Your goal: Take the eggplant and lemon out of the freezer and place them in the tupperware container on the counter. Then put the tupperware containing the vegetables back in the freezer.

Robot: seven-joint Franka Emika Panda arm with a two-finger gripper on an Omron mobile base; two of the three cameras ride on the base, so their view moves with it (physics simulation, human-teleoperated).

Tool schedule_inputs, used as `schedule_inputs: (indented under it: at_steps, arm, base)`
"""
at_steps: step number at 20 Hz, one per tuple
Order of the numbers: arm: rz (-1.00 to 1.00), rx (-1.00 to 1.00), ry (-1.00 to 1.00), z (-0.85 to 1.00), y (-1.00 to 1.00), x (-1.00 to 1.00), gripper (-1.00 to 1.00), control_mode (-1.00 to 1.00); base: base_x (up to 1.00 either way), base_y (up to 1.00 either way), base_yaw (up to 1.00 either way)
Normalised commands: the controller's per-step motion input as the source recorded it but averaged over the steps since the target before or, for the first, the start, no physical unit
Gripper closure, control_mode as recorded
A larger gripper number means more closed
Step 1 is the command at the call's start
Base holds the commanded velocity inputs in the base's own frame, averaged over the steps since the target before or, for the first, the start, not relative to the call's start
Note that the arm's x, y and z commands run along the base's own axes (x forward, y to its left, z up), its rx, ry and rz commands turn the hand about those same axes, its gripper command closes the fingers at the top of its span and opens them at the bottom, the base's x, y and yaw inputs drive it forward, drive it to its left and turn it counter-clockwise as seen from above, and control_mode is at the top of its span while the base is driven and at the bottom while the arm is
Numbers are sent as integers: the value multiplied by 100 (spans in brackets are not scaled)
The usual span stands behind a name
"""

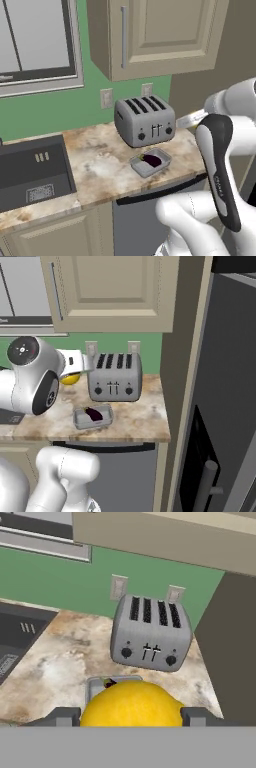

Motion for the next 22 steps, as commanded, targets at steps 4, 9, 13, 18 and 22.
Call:
schedule_inputs:
  at_steps: [4,9,13,18,22]
  arm:
    - [0,0,11,-62,17,40,100,-100]
    - [0,0,8,-62,14,52,100,-100]
    - [0,0,11,-55,17,69,100,-100]
    - [0,0,5,-62,30,68,100,-100]
    - [0,0,1,-63,24,63,100,-100]
  base:
    - [0,0,0]
    - [0,0,0]
    - [0,0,0]
    - [0,0,0]
    - [0,0,0]
